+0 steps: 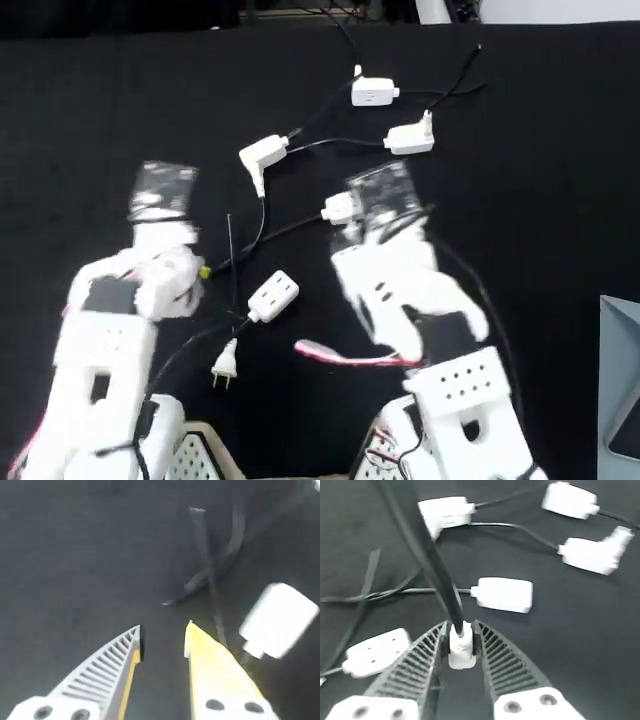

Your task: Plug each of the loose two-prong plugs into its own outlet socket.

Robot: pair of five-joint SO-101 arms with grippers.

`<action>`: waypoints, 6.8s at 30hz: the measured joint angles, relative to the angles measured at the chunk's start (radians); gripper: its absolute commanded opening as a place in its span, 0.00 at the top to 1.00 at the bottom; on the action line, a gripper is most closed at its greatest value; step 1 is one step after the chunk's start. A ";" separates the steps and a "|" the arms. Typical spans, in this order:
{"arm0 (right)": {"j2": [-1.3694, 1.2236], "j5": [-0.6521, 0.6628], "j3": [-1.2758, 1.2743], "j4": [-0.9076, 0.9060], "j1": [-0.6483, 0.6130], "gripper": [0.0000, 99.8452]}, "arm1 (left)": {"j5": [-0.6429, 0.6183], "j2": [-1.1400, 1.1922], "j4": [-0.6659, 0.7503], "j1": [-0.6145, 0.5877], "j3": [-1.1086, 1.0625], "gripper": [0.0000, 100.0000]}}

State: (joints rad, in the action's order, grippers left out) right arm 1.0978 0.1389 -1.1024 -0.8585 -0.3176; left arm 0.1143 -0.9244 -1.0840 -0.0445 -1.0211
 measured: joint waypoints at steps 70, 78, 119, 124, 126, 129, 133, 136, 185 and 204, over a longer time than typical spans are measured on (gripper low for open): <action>-0.675 -0.002 -0.077 0.542 -0.288 0.99 | -0.005 -0.575 0.084 -0.318 -0.362 0.84; -0.717 -0.002 -0.052 0.574 -0.290 0.99 | -0.005 -0.575 0.084 -0.318 -0.362 0.84; 0.057 -0.035 -0.180 0.129 -0.419 0.99 | -0.020 -0.575 0.381 0.443 -0.399 0.93; 0.057 -0.034 -0.180 0.114 -0.419 0.99 | 0.011 -0.575 0.381 0.468 -0.399 0.93; 0.057 -0.035 -0.180 0.106 -0.419 0.99 | 0.011 -0.575 0.381 0.460 -0.399 0.93; 0.057 -0.034 -0.180 0.077 -0.397 0.99 | 0.014 -0.575 0.381 0.368 -0.399 0.93; 0.057 -0.035 -0.180 0.074 -0.374 0.99 | 0.014 -0.575 0.381 0.170 -0.399 0.94; 0.057 -0.034 -0.204 0.078 -0.371 0.99 | 0.014 -0.575 0.381 0.028 -0.399 0.94; -0.315 -0.132 -0.233 0.427 -0.249 0.99 | -0.089 -0.575 0.503 -0.265 -0.451 0.94; -0.316 -0.086 -0.196 0.423 -0.295 0.99 | -0.089 -0.575 0.503 -0.265 -0.451 0.94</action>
State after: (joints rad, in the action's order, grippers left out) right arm 0.7818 0.0529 -1.2988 -0.4350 -0.6122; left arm 0.0253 -1.4998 -0.5808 -0.3099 -1.4722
